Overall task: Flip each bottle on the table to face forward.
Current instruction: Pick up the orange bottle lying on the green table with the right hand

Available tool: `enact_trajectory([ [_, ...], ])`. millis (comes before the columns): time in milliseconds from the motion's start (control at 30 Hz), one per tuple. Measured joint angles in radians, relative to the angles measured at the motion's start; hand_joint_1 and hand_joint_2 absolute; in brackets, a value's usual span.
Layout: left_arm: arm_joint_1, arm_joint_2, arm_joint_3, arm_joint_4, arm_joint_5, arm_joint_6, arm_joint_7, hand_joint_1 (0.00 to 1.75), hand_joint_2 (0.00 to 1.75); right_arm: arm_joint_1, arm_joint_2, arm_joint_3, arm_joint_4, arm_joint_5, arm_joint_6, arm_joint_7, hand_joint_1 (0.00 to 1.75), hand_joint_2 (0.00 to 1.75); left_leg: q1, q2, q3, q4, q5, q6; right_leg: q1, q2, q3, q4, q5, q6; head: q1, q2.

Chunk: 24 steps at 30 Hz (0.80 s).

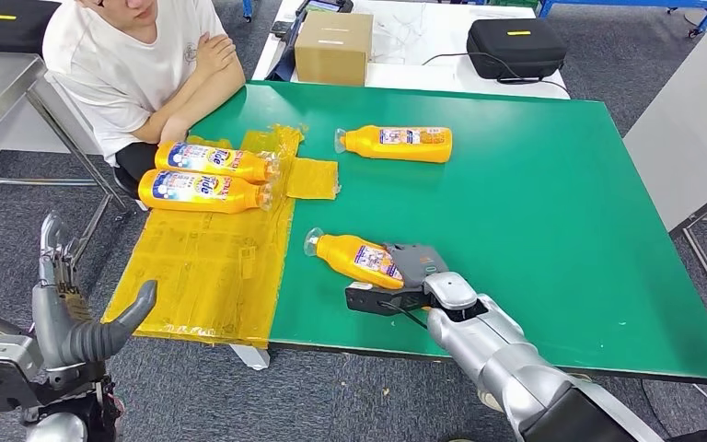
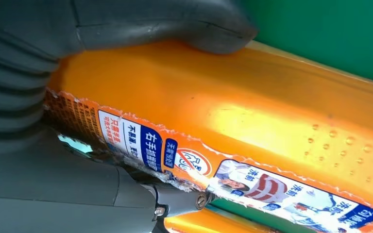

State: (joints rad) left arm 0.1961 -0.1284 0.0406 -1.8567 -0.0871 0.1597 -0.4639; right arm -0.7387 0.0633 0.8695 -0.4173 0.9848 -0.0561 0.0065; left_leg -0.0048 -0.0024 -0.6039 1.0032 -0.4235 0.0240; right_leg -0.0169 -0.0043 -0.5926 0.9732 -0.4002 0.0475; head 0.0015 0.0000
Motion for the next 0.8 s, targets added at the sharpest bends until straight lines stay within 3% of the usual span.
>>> enact_trajectory([
  [200, 0.022, -0.011, 0.013, -0.021, 0.001, 0.000, 0.008, 0.00, 1.75, 0.042, 0.000, -0.023, -0.012, -0.003, -0.101, 0.036, 1.75, 1.75, 0.000, 0.000, 0.002, 0.000, 0.000, 0.000, 0.000, 0.000, 0.002, 0.000, 0.000, 0.000, 0.000, 0.000],
  [400, 0.036, -0.018, 0.021, -0.031, 0.010, -0.009, 0.017, 0.00, 1.75, 0.095, -0.001, -0.087, -0.052, -0.020, -0.200, 0.015, 1.75, 1.75, 0.000, -0.001, 0.002, 0.000, 0.000, 0.000, 0.000, 0.000, 0.002, 0.000, 0.000, 0.000, 0.000, 0.000],
  [567, 0.042, -0.021, 0.019, -0.031, 0.076, -0.060, 0.033, 0.00, 1.75, 0.194, -0.012, -0.223, -0.183, -0.157, -0.279, -0.166, 1.75, 1.75, 0.000, 0.000, 0.002, 0.000, 0.000, 0.000, 0.000, 0.000, 0.002, 0.000, 0.000, 0.000, 0.000, 0.000],
  [667, 0.043, -0.026, 0.004, -0.006, 0.144, -0.113, 0.050, 0.00, 1.75, 0.292, -0.008, -0.329, -0.332, -0.263, -0.277, -0.280, 1.75, 1.75, 0.000, -0.001, -0.001, 0.000, 0.000, 0.000, 0.000, -0.001, 0.000, 0.000, 0.000, 0.000, 0.000, 0.000],
  [800, 0.056, -0.034, -0.039, 0.049, 0.217, -0.204, 0.060, 0.00, 1.75, 0.387, 0.012, -0.419, -0.494, -0.350, -0.243, -0.370, 1.75, 1.75, 0.000, -0.001, -0.002, 0.000, 0.000, 0.000, 0.000, -0.001, -0.002, 0.000, 0.000, 0.000, 0.000, 0.000],
])
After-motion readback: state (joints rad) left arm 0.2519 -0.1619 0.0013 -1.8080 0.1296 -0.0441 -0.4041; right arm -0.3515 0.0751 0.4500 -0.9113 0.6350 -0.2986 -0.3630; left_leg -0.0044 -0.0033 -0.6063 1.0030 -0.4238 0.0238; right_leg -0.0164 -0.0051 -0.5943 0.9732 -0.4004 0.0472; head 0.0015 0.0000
